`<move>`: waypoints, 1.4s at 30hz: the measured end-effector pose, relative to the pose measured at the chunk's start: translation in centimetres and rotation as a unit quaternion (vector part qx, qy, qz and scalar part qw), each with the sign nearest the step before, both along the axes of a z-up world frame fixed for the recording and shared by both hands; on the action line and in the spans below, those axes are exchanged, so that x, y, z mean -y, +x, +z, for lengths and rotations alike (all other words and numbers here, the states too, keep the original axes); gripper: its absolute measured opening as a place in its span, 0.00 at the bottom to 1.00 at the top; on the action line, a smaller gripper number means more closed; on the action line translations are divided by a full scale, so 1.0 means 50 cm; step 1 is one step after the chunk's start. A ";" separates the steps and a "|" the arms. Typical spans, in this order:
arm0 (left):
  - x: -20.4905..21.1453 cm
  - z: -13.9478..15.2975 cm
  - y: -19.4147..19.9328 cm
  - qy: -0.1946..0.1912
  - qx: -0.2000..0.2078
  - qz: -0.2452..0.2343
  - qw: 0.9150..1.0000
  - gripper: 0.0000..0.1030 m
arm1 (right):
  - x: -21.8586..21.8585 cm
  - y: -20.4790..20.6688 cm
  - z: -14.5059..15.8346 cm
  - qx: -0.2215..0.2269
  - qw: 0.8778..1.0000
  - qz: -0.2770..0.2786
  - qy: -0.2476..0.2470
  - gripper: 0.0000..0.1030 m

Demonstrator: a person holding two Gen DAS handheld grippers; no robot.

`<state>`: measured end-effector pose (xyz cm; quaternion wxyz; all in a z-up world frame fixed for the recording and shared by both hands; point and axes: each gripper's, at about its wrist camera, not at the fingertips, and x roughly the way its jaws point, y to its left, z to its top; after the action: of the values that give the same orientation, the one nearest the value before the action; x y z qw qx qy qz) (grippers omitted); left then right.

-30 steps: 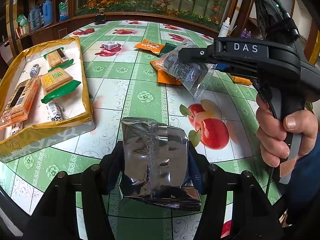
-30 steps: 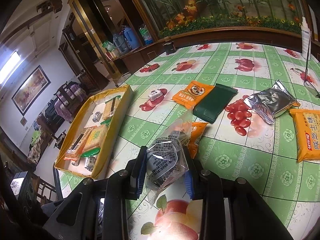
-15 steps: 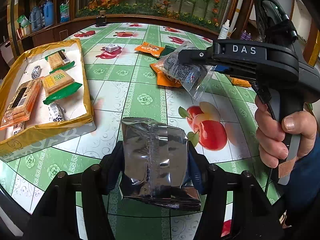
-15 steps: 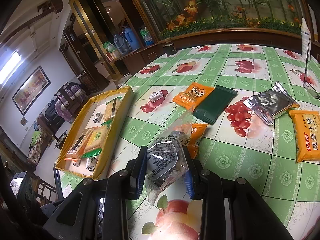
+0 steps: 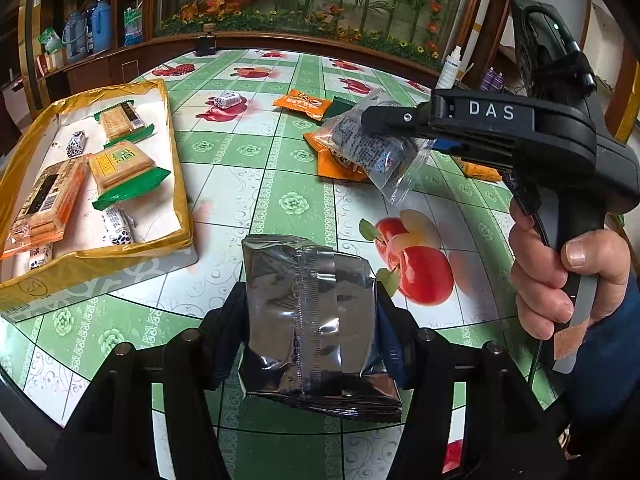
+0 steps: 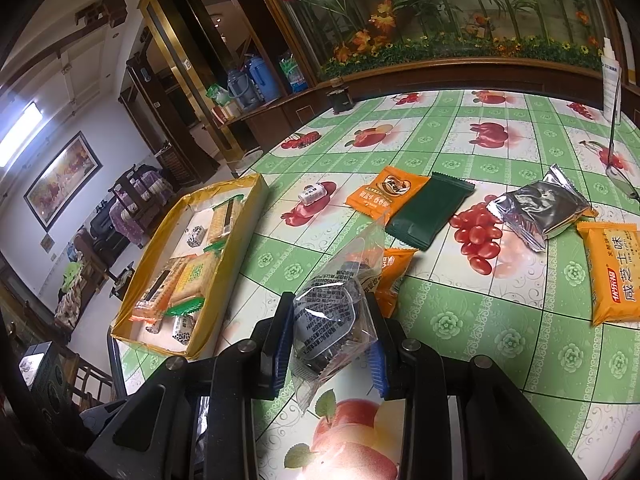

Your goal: Organize snacks

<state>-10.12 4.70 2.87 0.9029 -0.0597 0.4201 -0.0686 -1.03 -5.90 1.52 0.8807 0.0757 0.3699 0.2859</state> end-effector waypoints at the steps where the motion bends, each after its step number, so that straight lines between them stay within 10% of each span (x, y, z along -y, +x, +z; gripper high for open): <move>1: -0.001 0.001 0.000 -0.001 0.001 0.001 1.000 0.56 | 0.000 0.000 0.001 0.000 1.000 0.000 0.000 0.32; 42: -0.278 0.113 0.031 -0.024 0.079 0.129 0.988 0.56 | -0.118 -0.029 0.057 0.000 0.998 0.049 0.028 0.32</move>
<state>-8.56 18.60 8.53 0.9328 -0.1299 0.3345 0.0340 -2.47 0.02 4.36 0.8629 0.0824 0.3652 0.3395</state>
